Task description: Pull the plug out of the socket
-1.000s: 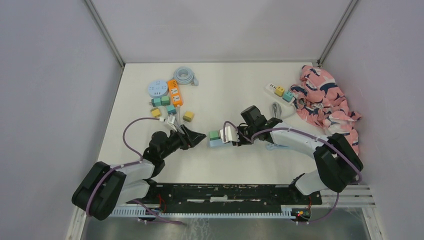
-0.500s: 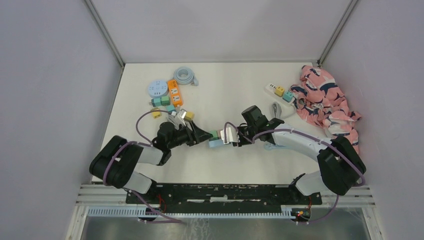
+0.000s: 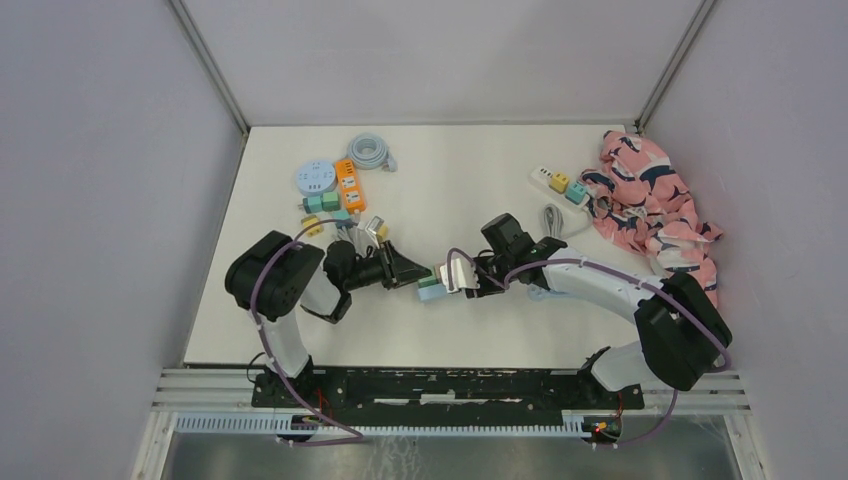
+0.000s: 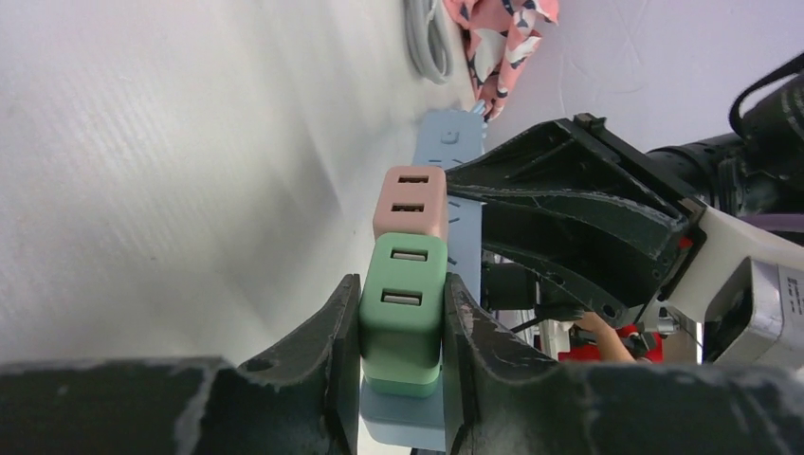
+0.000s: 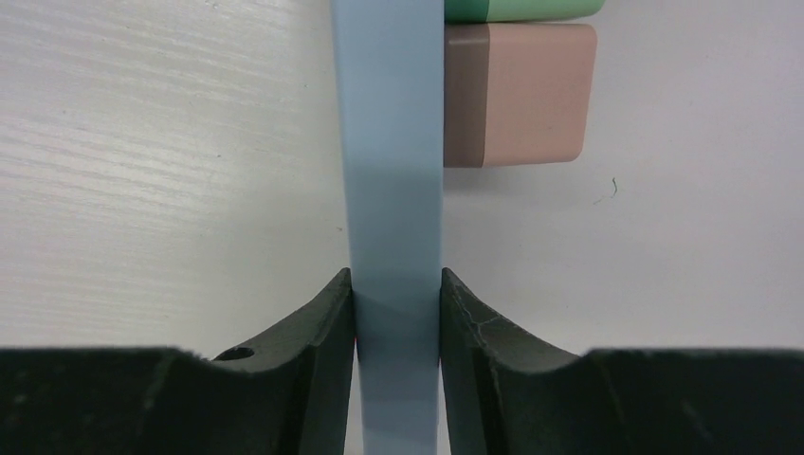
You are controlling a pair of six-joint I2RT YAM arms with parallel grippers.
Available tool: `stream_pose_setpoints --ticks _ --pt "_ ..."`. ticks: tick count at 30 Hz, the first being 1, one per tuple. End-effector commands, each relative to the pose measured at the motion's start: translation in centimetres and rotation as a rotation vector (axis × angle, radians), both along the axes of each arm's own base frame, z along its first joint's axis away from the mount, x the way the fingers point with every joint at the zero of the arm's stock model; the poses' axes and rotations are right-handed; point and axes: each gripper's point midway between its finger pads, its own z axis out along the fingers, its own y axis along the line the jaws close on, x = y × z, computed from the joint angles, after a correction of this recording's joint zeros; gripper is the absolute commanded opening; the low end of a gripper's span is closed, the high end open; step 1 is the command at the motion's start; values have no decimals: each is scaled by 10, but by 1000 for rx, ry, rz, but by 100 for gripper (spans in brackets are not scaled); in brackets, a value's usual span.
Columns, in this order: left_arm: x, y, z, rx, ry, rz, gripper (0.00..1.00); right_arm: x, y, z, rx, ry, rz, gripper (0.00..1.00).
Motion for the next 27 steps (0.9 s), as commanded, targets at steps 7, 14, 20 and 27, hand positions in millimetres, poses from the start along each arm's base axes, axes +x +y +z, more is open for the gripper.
stream_pose_setpoints --ticks 7,14,20,27 --pt "-7 2 23 114 -395 -56 3 -26 18 52 115 111 130 86" --pt "-20 -11 19 432 -777 -98 3 -53 7 90 218 322 181 90" --pt "-41 -11 20 486 -1005 -174 3 -48 3 108 321 430 130 89" --pt "-60 -25 -5 559 -1103 -290 3 -19 22 75 341 460 -83 87"
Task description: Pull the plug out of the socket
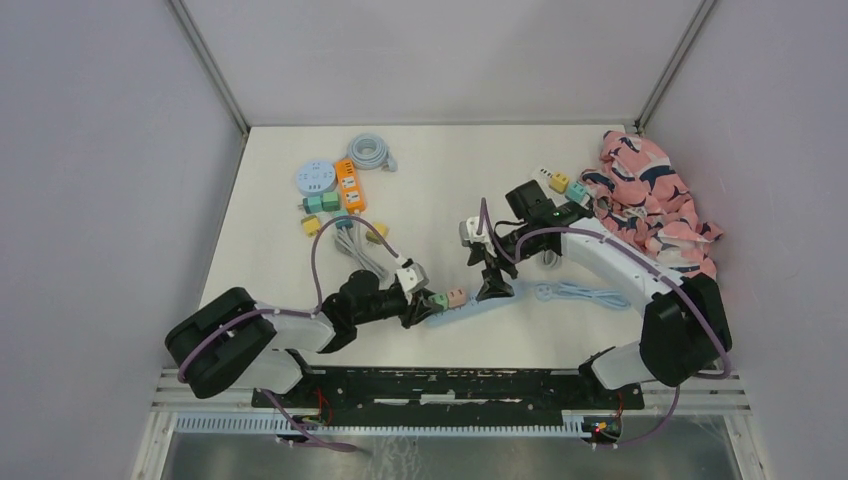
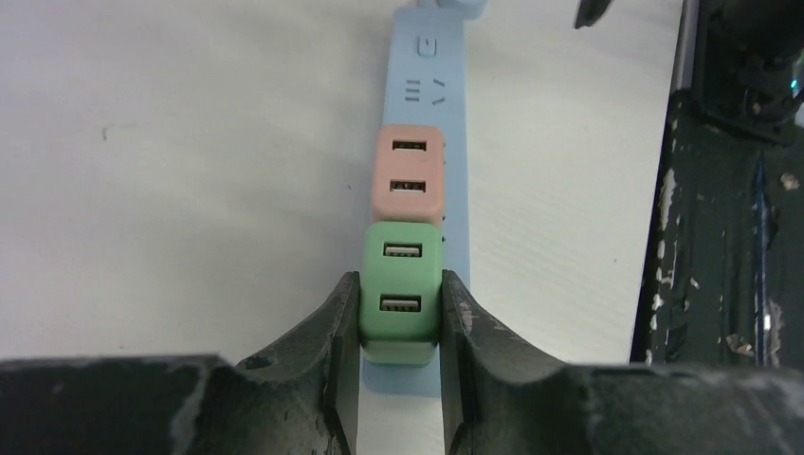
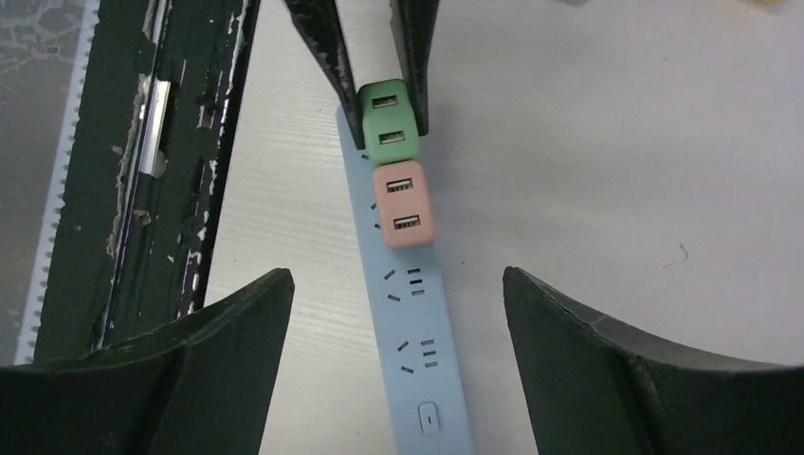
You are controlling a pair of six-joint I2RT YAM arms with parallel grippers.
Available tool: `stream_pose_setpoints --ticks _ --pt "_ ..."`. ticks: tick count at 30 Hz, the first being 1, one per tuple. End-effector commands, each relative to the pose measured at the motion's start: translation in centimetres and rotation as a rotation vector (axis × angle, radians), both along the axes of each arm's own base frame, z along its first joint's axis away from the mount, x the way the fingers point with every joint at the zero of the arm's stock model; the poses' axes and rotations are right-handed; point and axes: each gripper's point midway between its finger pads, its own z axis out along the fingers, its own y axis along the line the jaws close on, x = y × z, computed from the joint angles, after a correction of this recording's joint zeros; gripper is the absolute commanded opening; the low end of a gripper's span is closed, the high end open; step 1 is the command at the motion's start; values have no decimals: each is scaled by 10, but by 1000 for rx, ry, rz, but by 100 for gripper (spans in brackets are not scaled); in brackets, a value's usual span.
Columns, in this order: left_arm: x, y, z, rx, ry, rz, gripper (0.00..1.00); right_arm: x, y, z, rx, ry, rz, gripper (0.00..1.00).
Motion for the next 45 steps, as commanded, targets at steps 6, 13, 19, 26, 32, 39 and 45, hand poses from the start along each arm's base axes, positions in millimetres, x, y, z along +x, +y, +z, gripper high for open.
stream_pose_setpoints --ticks 6,13,19,26,32,39,45 --pt "2 -7 -21 132 -207 -22 3 9 30 -40 -39 37 -71 86" --pt "0 -6 -25 151 -226 -25 3 3 31 -69 -93 -101 33 81" --pt "0 -9 -25 135 -214 -28 7 -2 32 -74 -95 -146 85 47" --pt "-3 -14 -22 79 -159 -17 43 -6 29 -73 -93 -193 132 11" --pt "0 -17 -16 52 -172 -12 53 -10 28 -73 -89 -204 161 3" --pt "-2 -26 -10 27 -173 -40 52 -15 27 -77 -108 -194 185 1" --pt "-4 -33 2 -25 -171 -61 53 -17 27 -80 -125 -181 200 1"
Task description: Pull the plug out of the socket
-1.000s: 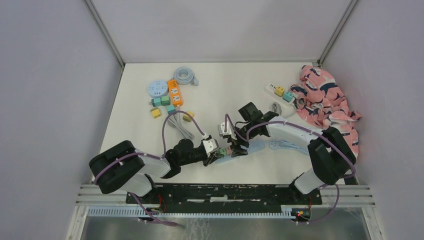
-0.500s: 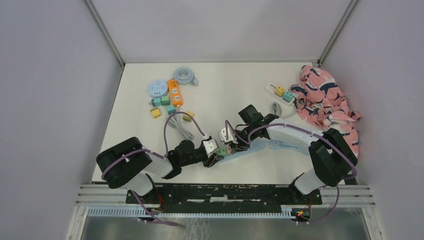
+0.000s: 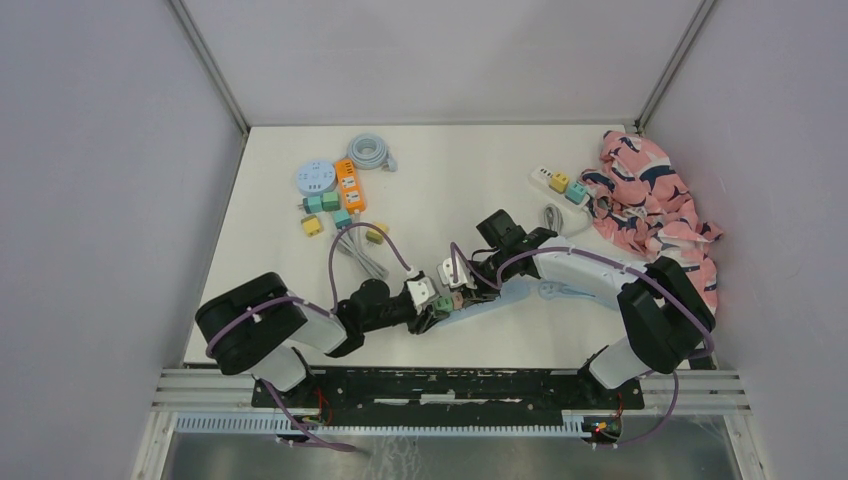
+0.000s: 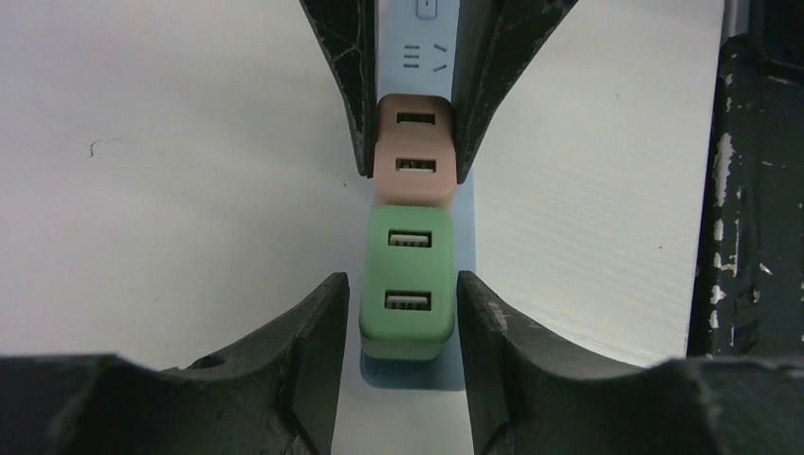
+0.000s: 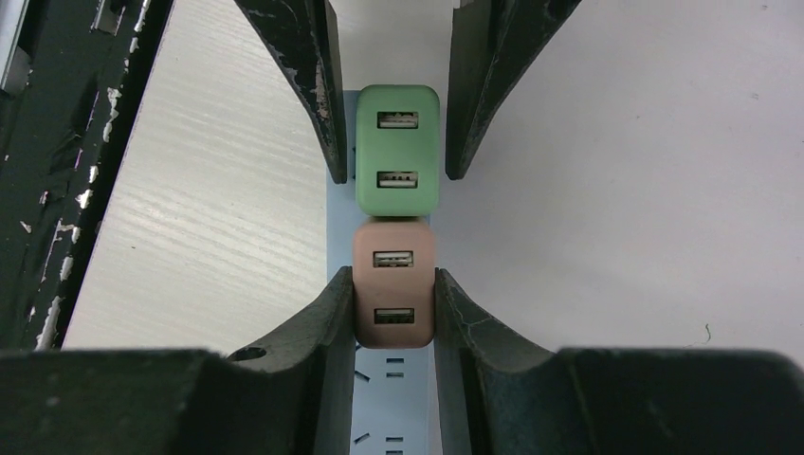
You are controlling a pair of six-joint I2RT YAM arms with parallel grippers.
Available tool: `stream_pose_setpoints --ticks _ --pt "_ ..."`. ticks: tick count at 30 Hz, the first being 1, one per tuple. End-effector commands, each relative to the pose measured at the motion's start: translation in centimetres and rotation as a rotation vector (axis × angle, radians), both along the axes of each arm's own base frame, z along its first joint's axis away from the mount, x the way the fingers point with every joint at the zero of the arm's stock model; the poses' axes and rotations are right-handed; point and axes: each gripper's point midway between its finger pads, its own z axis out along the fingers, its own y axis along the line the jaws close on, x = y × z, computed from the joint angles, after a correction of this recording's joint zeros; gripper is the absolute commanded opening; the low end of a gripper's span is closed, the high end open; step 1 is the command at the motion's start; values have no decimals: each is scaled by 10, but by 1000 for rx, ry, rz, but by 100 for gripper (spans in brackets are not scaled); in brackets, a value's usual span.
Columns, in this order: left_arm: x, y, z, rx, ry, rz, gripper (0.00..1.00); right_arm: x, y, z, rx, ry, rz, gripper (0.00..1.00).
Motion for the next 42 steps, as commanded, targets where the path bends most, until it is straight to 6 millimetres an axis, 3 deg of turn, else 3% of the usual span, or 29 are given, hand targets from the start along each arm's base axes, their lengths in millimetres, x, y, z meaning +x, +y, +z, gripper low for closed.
stream_pose_setpoints --ticks 1,6,12,13,18,21,24,27,29,32,35,37,40,42 --pt "4 -20 34 -125 -37 -31 53 -7 2 2 -11 -6 48 1" --pt "4 -21 37 -140 -43 -32 49 -7 2 2 -14 -8 48 0" --pt "3 -23 20 -75 -14 -49 6 -7 4 6 -5 1 42 0" --pt "3 -21 17 -62 -12 -48 3 -7 6 9 3 8 39 0" --pt "2 -16 3 2 -14 -58 3 -20 30 38 124 123 3 0" --pt "1 -14 -4 27 0 -61 3 3 35 47 131 126 -115 0" --pt "-3 -14 -8 28 9 -71 3 25 18 42 109 109 -167 0" --pt "-3 -15 -12 35 19 -75 3 32 -11 28 65 68 -149 0" --pt "-1 -14 -15 41 20 -69 3 23 -25 25 46 71 -93 0" --pt "-1 -16 -17 44 26 -73 3 1 -31 25 68 13 60 0" --pt "-1 -18 -20 49 34 -80 3 -20 -16 22 87 -11 139 0" --pt "-1 -20 -23 53 44 -84 3 -21 1 32 119 28 110 0" --pt "-1 -21 -24 51 56 -86 3 -3 17 49 139 105 -23 0" --pt "-2 -21 -26 52 61 -87 3 13 16 56 155 126 -86 0"
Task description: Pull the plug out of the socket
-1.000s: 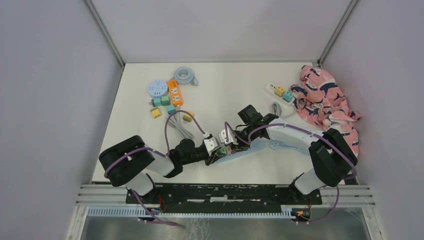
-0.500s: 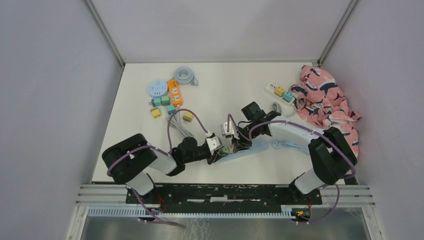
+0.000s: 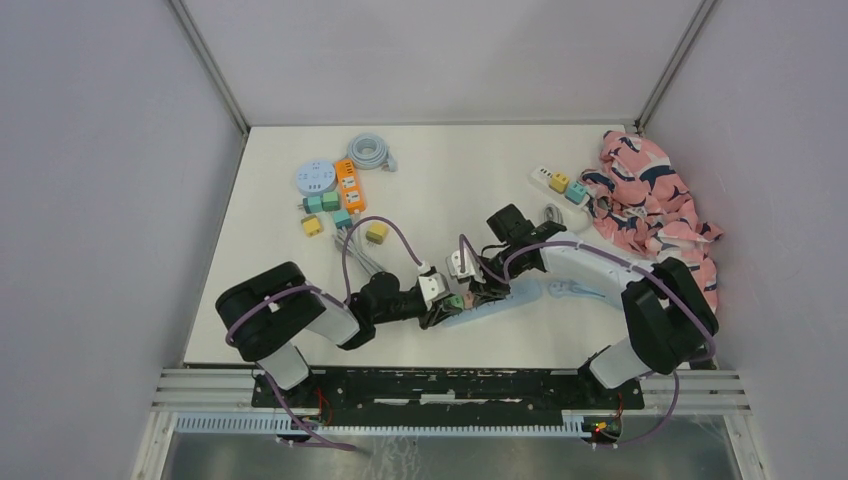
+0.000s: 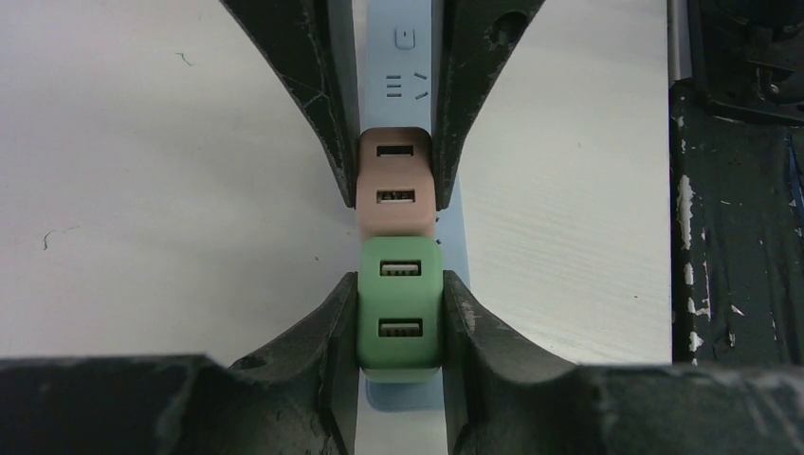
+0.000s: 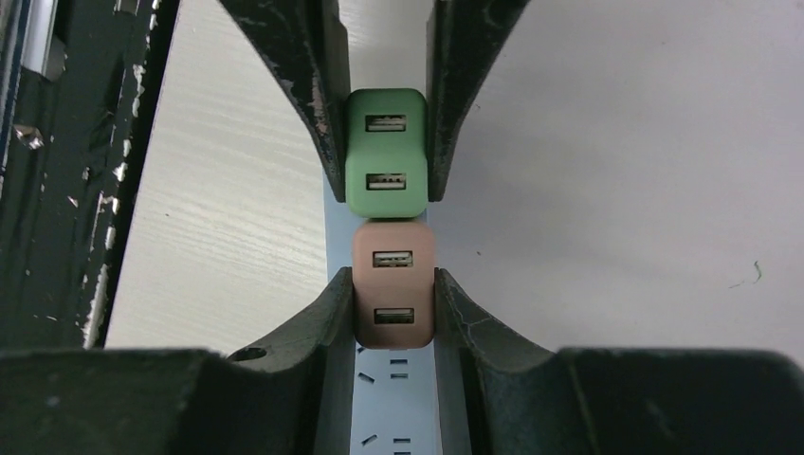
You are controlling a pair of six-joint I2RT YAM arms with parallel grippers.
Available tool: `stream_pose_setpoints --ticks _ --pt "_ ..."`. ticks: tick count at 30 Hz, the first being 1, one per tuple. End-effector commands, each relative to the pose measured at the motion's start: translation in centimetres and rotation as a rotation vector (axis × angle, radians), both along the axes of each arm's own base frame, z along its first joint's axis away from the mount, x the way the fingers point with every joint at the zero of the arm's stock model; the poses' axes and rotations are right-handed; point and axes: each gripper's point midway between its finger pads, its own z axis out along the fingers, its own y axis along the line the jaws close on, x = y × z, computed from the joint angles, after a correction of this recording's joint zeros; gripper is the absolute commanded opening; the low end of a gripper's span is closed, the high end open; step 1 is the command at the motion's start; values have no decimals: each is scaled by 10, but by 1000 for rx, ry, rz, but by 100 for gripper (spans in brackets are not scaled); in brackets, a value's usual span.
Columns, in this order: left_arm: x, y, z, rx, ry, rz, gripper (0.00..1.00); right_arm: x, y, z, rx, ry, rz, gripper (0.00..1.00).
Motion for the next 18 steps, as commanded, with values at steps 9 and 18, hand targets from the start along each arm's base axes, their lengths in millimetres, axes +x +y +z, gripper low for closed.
stream_pose_setpoints --ticks 9,18 --pt "-6 8 -42 132 79 -9 3 2 -12 42 156 57 57 0" --pt "-4 4 -46 136 108 -2 3 -2 31 55 130 2 21 0"
